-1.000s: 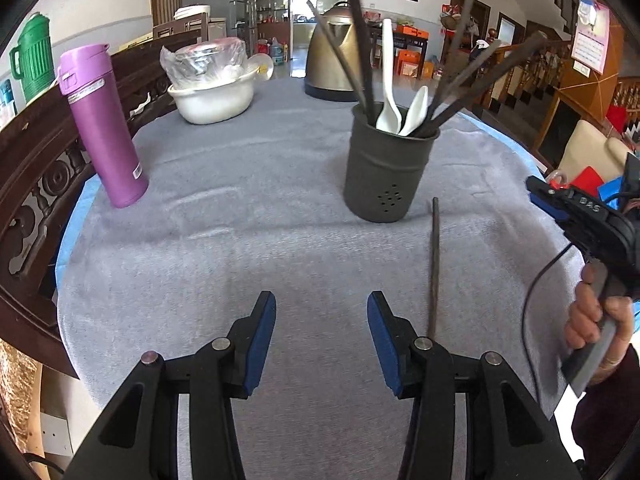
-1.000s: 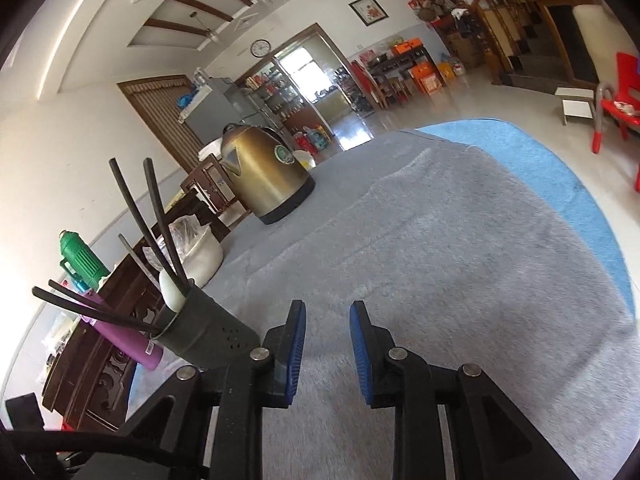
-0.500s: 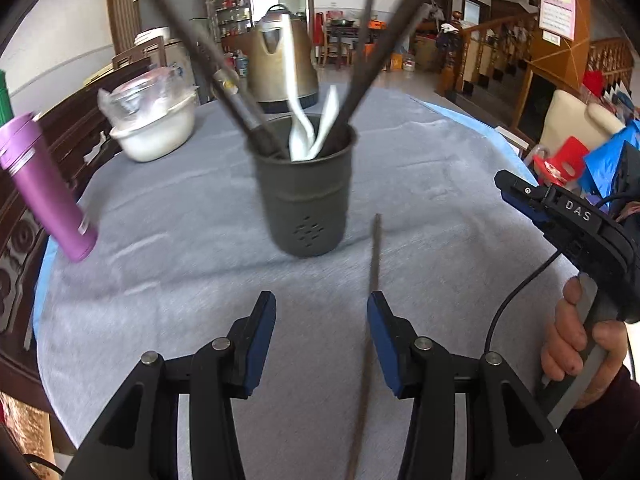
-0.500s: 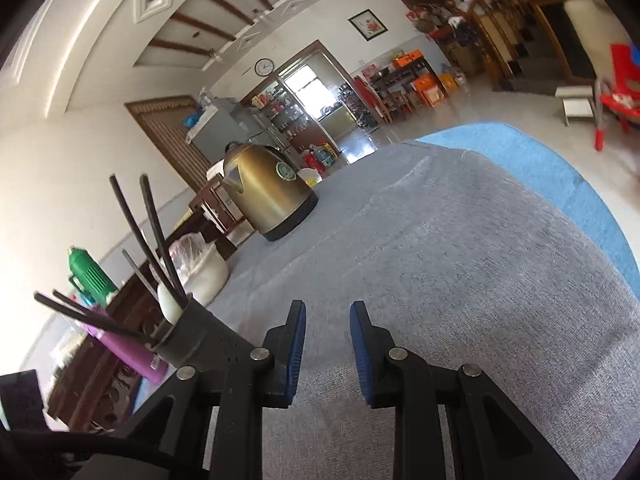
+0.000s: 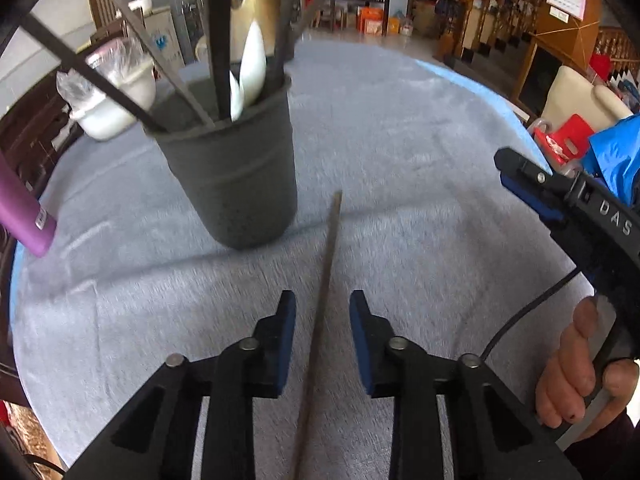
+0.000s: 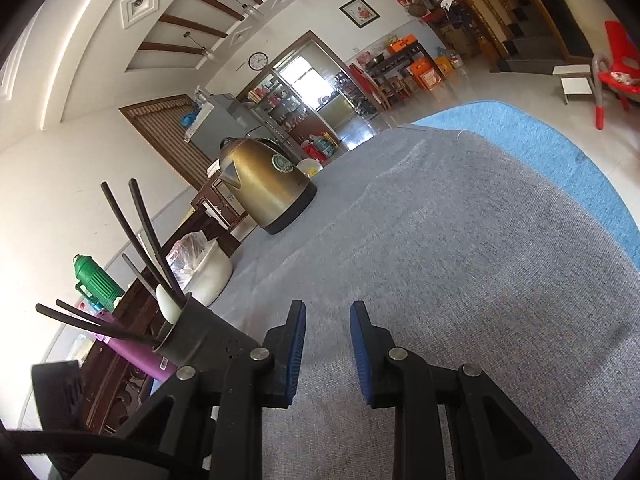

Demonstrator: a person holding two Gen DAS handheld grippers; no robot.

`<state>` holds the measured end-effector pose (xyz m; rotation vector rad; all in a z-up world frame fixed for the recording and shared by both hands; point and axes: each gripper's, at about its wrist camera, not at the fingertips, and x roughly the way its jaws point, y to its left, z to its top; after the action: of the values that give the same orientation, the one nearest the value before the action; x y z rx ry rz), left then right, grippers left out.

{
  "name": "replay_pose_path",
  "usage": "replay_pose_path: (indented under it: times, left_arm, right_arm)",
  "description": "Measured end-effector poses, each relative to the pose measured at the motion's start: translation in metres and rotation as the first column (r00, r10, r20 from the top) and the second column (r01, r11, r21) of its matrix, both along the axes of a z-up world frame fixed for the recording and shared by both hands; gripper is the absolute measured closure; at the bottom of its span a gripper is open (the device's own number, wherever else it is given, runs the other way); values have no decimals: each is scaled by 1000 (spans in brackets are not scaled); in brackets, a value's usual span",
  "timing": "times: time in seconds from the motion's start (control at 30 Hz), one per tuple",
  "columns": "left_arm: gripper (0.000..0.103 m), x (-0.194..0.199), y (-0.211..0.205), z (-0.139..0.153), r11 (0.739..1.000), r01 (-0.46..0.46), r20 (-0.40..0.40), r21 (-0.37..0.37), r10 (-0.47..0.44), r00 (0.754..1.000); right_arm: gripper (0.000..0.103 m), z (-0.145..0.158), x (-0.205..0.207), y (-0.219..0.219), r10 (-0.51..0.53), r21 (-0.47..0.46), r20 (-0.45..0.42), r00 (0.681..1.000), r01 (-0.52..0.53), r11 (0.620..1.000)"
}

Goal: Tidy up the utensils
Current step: 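Move the left gripper to the last dark chopstick and close on it, then lift the chopstick with the left gripper up beside the cup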

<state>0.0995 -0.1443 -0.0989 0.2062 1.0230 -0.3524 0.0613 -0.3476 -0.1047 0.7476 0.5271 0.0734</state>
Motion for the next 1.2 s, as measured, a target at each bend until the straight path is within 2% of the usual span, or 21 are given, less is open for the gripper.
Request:
replay_pose_path:
  times: [0.13,0.17,0.37,0.83,1.2]
  left_arm:
    - [87,-1,3,-11,1000,-13,-48,21,14,999]
    - [92,0,5,-14,1000,-18,-64,15,18,998]
    - [97,-6,13,-15,1000,-18,-85,-16,17,996]
    - [98,-36,59,-13,996,-42,-151,-76,30,988]
    - [98,-34,121,-4,980,-165,-130,-109,150,980]
  right_arm:
    - [77,-1,4,1,2,-1,-9,1000,-2,1000]
    - [77,-1,4,2,2,-4,-11,1000,-2,1000]
    - [77,0,7,6,-2,-28,-20,1000,1,1000]
    - [77,-4,10,9,-18,-59,-60,998,14,998]
    - [77,-6,8,8,-23,-65,-72,997,19,998]
